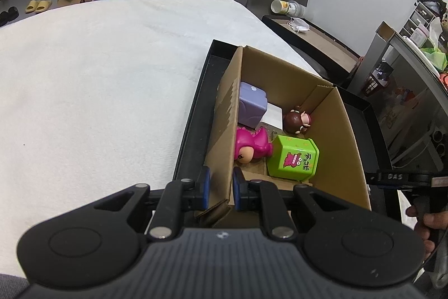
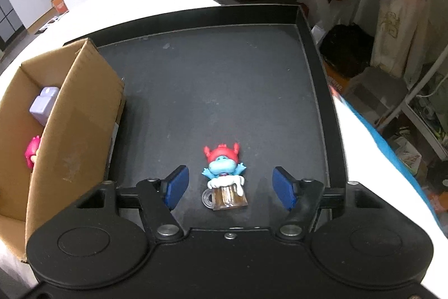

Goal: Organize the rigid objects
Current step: 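Move the right gripper to the blue-red figure on the clear cup and close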

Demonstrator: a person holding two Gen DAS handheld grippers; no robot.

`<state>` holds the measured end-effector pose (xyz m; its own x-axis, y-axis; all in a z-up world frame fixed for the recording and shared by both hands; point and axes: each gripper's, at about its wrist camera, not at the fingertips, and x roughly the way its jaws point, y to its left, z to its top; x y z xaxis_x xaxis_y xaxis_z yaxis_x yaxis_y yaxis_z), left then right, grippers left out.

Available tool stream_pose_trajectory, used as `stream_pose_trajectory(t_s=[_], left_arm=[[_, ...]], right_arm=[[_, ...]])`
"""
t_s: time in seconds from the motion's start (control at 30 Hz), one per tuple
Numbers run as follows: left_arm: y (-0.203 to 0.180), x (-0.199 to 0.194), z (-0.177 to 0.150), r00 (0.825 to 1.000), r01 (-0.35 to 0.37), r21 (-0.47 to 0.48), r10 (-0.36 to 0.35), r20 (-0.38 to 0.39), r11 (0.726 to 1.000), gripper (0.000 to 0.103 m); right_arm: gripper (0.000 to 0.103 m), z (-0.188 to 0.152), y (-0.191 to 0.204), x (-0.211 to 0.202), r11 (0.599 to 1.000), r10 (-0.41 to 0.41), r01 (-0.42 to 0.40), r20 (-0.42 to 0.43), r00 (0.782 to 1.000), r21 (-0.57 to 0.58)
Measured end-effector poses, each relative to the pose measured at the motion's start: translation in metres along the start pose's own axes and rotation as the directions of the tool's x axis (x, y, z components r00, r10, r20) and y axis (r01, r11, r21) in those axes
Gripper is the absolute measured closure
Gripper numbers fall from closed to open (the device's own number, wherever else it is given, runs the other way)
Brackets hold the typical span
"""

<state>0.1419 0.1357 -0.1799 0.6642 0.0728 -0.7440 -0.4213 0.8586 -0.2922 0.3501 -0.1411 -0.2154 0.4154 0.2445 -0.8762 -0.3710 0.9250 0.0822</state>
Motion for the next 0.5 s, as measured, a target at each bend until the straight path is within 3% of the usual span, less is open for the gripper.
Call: stream_pose_trajectory(t_s=[0.17, 0.4, 0.5], left_arm=[[0.002, -0.001, 0.000, 1.000, 0.006, -0.007, -0.006, 0.002, 1.000, 0.088], [0.001, -0.001, 0.000, 1.000, 0.011, -0.010, -0.011, 0.005, 1.000, 0.088], [0.001, -0.001, 0.000, 1.000, 0.012, -0.012, -0.012, 0.005, 1.000, 0.088]], right_arm=[[0.038, -0.003, 0.007, 0.007, 0.999, -0.013, 0.013, -0.001, 1.000, -0.036], [0.046, -0.003, 0.012, 0.020, 0.997, -0.036, 0.035, -0.019, 0.999, -0.064], [0.060, -0.002, 0.014, 0.019, 0.995, -0.039, 0.039, -0.006, 0.999, -0.090]])
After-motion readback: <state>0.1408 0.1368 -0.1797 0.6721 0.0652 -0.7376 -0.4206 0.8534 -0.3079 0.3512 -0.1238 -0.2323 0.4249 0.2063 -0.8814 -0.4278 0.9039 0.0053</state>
